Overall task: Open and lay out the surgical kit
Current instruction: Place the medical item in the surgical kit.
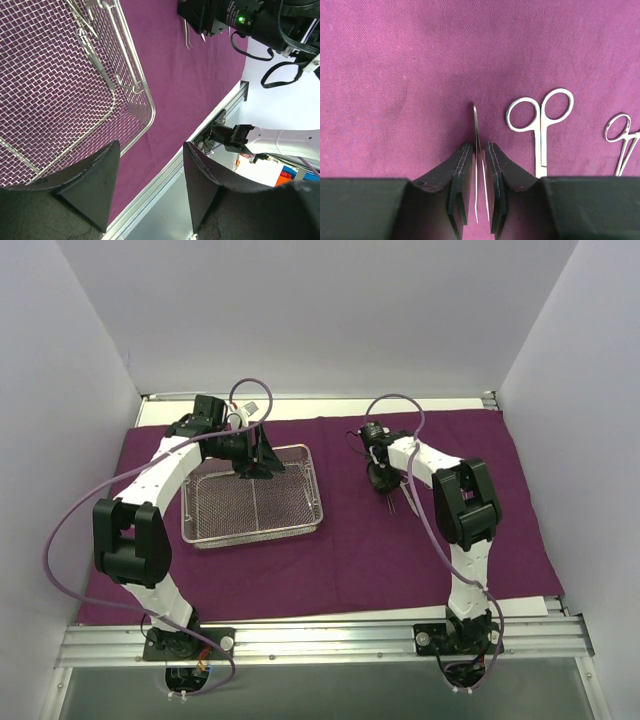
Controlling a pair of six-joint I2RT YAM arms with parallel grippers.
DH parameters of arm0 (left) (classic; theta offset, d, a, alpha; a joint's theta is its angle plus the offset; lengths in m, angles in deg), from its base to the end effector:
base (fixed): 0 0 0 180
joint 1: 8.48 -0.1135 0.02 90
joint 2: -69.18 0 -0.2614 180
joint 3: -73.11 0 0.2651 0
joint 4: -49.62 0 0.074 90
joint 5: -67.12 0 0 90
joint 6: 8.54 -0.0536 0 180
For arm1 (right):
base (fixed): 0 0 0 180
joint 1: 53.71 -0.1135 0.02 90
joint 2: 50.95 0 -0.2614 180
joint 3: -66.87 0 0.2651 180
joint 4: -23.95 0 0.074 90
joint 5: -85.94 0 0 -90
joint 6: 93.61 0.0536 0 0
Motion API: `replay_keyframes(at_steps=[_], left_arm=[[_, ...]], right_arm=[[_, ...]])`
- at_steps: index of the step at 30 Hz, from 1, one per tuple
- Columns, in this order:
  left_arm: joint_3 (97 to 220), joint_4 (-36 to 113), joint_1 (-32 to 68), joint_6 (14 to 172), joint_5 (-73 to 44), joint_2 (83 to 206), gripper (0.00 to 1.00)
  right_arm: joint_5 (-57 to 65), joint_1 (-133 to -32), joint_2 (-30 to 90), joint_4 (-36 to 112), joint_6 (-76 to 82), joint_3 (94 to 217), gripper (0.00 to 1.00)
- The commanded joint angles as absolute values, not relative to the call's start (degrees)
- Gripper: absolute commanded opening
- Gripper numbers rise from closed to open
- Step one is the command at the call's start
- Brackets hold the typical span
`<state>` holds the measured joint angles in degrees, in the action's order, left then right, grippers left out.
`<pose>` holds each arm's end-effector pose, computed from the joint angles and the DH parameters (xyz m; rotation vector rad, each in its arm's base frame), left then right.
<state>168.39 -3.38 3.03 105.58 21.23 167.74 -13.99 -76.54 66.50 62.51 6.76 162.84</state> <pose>0.3708 -0.1136 0.2633 0.0312 2.5730 -1.2219 0.4188 0.1663 0.1385 -0.2214 2.5839 -0.0177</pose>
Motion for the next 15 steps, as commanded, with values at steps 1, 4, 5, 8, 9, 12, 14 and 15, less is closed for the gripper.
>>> replay_keyframes(at_steps=[1, 4, 5, 8, 9, 12, 14, 15], left_arm=[[169.34, -4.94, 2.77, 103.79, 20.36, 167.0, 0.62], [169.25, -5.3, 2.85, 103.61, 19.31, 167.0, 0.63], [169.34, -5.47, 2.86, 103.61, 19.04, 167.17, 0.63], [169.51, -6.0, 3.12, 103.34, 17.73, 167.44, 0.64], [169.69, -6.26, 3.38, 102.91, 17.29, 167.61, 0.64], [170.3, -7.84, 4.26, 102.29, 14.92, 168.4, 0.66], [170.04, -7.76, 5.31, 102.55, 13.77, 168.84, 0.68], [170.04, -7.5, 5.75, 103.08, 12.03, 169.11, 0.68]], right_arm=[[-13.81, -76.21, 66.73, 63.57, 6.85, 161.95, 0.19], [-13.38, -76.21, 66.12, 63.75, 6.85, 162.39, 0.21], [-13.37, -76.21, 66.03, 63.92, 6.94, 162.65, 0.21], [-13.37, -76.21, 64.98, 65.41, 7.11, 164.32, 0.24], [-13.29, -76.21, 64.1, 65.86, 7.29, 164.93, 0.24], [-13.29, -76.12, 61.82, 68.58, 7.46, 168.18, 0.25], [-13.2, -75.86, 60.06, 70.68, 7.9, 170.64, 0.26], [-13.11, -75.69, 58.31, 71.3, 8.08, 171.26, 0.26]])
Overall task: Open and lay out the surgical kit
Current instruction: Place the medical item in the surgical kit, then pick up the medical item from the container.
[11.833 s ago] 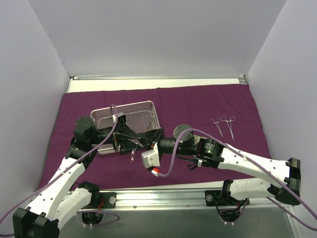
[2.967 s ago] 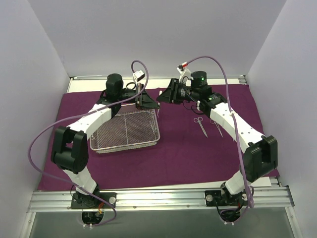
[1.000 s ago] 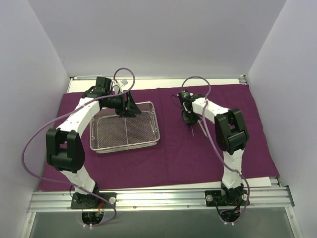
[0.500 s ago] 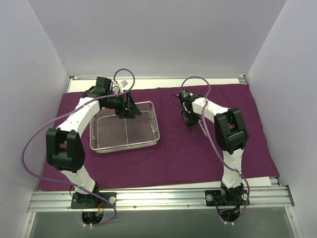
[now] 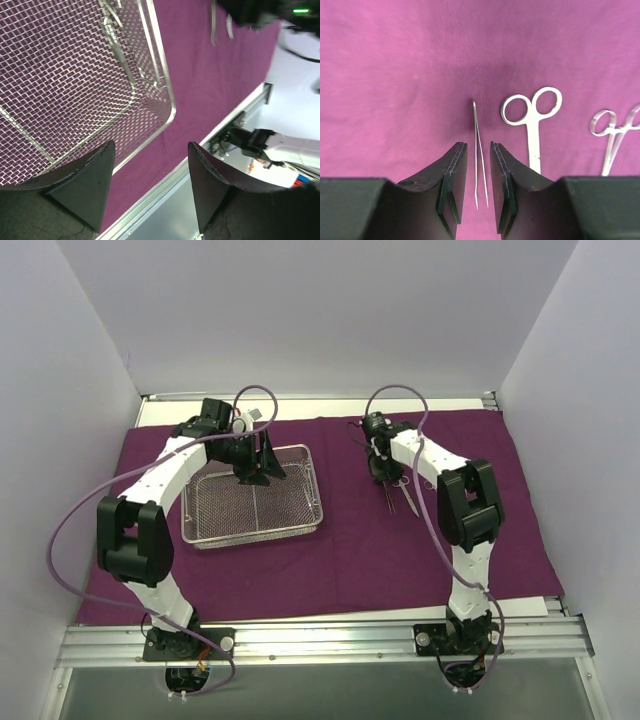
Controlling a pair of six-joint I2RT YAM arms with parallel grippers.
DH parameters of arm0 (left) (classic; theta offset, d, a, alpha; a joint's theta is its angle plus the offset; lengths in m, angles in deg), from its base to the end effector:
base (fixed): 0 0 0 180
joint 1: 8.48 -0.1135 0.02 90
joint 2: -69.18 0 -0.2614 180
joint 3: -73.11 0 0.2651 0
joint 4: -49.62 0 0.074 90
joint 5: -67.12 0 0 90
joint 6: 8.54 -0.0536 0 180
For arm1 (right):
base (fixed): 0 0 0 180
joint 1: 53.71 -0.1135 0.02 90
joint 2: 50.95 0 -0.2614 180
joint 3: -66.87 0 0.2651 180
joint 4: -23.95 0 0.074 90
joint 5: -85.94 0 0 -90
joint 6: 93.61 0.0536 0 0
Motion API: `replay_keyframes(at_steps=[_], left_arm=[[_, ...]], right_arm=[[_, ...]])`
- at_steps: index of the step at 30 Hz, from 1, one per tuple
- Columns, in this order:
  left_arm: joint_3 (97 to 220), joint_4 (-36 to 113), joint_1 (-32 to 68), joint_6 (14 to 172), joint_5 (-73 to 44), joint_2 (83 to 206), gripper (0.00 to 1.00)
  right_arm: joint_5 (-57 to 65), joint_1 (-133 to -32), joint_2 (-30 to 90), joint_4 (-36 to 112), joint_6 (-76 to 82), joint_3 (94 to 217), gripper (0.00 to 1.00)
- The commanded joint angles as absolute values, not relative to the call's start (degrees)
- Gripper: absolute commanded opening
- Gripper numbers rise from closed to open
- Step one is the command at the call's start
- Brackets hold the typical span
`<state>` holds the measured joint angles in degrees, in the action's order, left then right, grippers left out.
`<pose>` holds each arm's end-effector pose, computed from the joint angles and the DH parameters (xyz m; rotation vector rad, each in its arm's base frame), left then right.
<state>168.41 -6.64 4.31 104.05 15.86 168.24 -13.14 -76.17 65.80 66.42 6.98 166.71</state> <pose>0.3666 -0.1176 0.2539 0.0221 2.6517 -1.0991 0.4246 0.1664 0.1606 -0.2115 2.5777 0.0045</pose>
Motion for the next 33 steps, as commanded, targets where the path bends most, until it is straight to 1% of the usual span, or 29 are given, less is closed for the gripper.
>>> replay_keyframes(at_steps=[1, 4, 7, 11, 14, 15, 17, 27, 33], left_arm=[[170.04, -7.32, 6.71, 103.34, 11.22, 169.63, 0.69], [170.3, -6.97, 8.47, 104.66, 6.66, 170.77, 0.68], [171.01, -6.09, 10.32, 106.77, 2.45, 172.71, 0.64], [172.94, -6.0, 11.38, 110.02, -2.21, 176.57, 0.52], [174.69, -4.42, 12.17, 112.48, -2.93, 179.21, 0.47], [175.22, -3.81, 12.78, 113.44, -3.11, 179.83, 0.43], [177.42, -3.72, 13.66, 114.41, -4.42, 182.2, 0.4], [184.54, -4.76, 16.65, 119.95, -12.77, 188.44, 0.4], [187.88, -7.41, 17.44, 121.19, -14.62, 191.87, 0.42]], right_arm=[[-13.11, -75.07, 57.43, 72.0, 8.25, 171.79, 0.27], [-12.67, -74.02, 53.73, 74.38, 8.87, 173.02, 0.27], [-12.41, -72.87, 50.22, 76.75, 9.31, 173.38, 0.28], [-12.41, -72.26, 46.44, 79.39, 9.84, 172.68, 0.29], [-12.23, -71.99, 43.89, 79.83, 10.28, 170.57, 0.29], [-12.06, -71.82, 42.84, 79.92, 10.28, 169.96, 0.29], [-12.06, -71.47, 41.69, 80.45, 10.45, 168.37, 0.29], [-11.35, -69.62, 36.59, 82.47, 9.75, 166.61, 0.29], [-11.0, -68.65, 34.83, 83.17, 8.61, 166.17, 0.29]])
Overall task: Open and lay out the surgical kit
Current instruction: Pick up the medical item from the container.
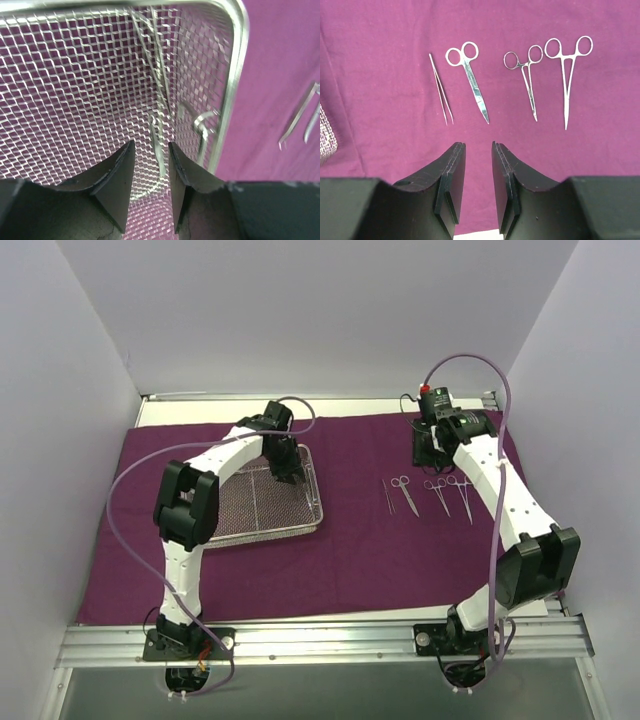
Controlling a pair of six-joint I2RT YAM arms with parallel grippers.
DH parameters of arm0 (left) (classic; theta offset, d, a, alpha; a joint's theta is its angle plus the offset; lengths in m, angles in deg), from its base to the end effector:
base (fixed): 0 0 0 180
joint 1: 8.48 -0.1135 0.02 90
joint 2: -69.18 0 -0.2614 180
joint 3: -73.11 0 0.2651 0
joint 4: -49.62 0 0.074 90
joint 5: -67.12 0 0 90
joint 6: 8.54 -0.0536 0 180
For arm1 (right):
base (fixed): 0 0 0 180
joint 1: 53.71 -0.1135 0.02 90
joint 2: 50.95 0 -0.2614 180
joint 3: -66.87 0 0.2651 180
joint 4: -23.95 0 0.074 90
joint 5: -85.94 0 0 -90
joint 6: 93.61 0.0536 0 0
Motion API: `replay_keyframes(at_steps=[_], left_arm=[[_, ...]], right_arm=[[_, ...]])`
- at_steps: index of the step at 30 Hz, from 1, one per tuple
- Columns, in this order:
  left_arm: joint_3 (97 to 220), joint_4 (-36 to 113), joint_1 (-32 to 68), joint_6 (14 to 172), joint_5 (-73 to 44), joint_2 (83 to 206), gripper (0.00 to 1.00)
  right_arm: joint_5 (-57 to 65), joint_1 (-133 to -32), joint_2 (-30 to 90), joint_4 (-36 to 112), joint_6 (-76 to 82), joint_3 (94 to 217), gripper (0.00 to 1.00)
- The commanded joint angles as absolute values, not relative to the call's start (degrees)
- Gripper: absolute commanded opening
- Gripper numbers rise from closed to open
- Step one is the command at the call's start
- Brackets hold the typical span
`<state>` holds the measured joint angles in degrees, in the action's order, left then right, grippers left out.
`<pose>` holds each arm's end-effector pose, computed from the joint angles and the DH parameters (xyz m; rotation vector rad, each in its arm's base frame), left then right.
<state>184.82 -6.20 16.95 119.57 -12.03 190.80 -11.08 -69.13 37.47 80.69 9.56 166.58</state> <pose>0.4204 -0.2110 0.1750 -0.2550 2.8181 -0.5487 0.3507 0.0899 0.3361 0.0129 2.3586 0.0983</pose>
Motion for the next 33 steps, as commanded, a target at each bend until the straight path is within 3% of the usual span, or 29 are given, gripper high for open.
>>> replay_keyframes(at_steps=[1, 21, 24, 30, 33], left_arm=[[188.14, -7.41, 17.62, 121.27, -15.15, 192.48, 0.42], [190.61, -12.68, 21.75, 123.56, -22.09, 197.93, 0.37], [188.94, -12.16, 21.75, 123.82, -22.27, 197.85, 0.32], [188.49, -10.92, 21.75, 122.68, -21.3, 197.5, 0.08], [189.2, -11.19, 21.66, 121.98, -21.83, 196.19, 0.04]], right_arm=[[-10.74, -68.48, 34.74, 83.26, 8.43, 166.0, 0.29], [-8.98, -65.4, 33.25, 83.09, 3.77, 164.59, 0.28], [-8.8, -65.31, 33.16, 83.0, 3.69, 164.59, 0.27], [-8.72, -65.23, 32.81, 82.82, 3.6, 164.24, 0.27], [-8.72, -65.22, 32.89, 82.74, 3.86, 164.32, 0.27]])
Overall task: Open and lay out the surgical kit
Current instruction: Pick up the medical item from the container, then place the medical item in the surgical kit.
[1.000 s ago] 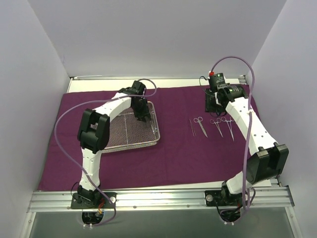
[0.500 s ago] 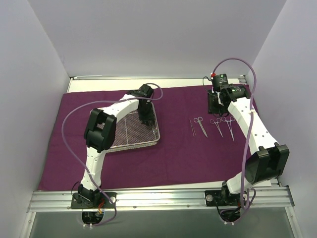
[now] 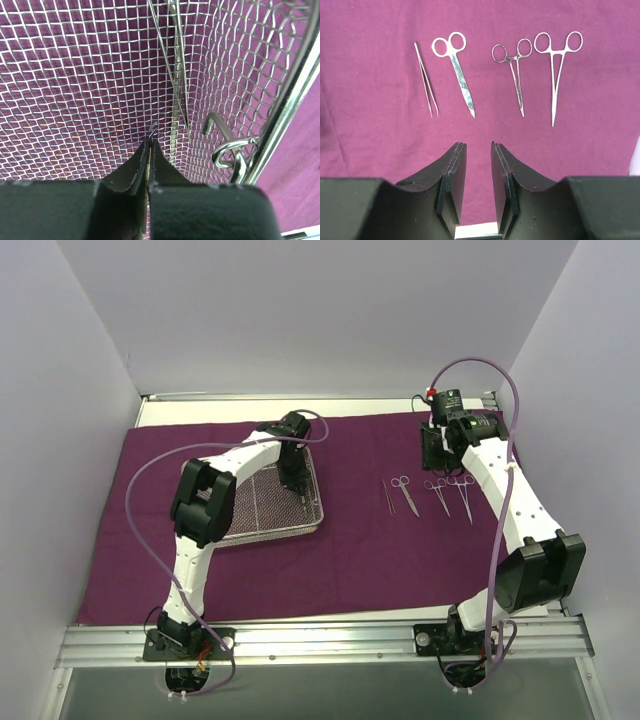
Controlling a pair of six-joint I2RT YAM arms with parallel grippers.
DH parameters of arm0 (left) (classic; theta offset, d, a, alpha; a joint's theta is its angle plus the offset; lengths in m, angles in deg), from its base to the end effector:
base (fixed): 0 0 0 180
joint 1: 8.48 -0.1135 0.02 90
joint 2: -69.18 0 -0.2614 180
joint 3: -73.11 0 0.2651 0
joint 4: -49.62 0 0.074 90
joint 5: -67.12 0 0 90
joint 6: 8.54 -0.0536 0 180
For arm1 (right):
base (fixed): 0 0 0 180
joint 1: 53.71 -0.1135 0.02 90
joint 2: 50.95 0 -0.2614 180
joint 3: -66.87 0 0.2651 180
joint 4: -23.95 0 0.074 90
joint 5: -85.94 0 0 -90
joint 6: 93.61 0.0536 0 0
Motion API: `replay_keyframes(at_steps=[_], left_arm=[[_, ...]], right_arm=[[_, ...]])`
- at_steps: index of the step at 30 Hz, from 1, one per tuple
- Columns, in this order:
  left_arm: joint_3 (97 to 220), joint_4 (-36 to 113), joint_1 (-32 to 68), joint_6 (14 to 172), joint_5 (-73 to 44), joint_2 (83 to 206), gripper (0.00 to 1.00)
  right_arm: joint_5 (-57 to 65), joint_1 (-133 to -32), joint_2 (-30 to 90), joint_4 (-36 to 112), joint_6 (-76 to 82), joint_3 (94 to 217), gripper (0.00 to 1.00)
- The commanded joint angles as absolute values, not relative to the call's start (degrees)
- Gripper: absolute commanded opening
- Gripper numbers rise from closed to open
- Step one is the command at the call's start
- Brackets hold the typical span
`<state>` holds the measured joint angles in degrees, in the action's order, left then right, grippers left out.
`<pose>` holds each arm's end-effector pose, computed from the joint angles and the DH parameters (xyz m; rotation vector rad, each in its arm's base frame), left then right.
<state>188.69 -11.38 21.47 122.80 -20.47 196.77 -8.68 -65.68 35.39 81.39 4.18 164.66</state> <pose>0.4113 -0.2396 0.1435 -0.2796 2.8962 -0.3030 0.3449 0.0687 0.3353 -0.0478 2.3708 0.0702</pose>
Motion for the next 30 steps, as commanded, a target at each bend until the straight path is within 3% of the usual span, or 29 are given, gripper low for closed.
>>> replay_keyframes(at_steps=[1, 14, 22, 30], left_arm=[[189.2, -10.49, 21.58, 121.54, -21.92, 195.74, 0.02], [189.03, -12.15, 17.36, 116.54, -19.03, 184.16, 0.02], [182.71, -7.06, 14.37, 107.31, 11.45, 177.82, 0.02], [174.44, -8.46, 14.63, 101.77, 29.57, 170.52, 0.02]], right_arm=[[-8.54, -65.22, 32.89, 82.65, 3.95, 164.32, 0.27], [-4.68, -65.14, 33.07, 80.11, 3.78, 165.03, 0.29], [17.11, -68.99, 26.93, 62.1, -4.91, 158.36, 0.41], [19.67, -90.33, 21.56, 52.94, -29.34, 150.97, 0.42]])
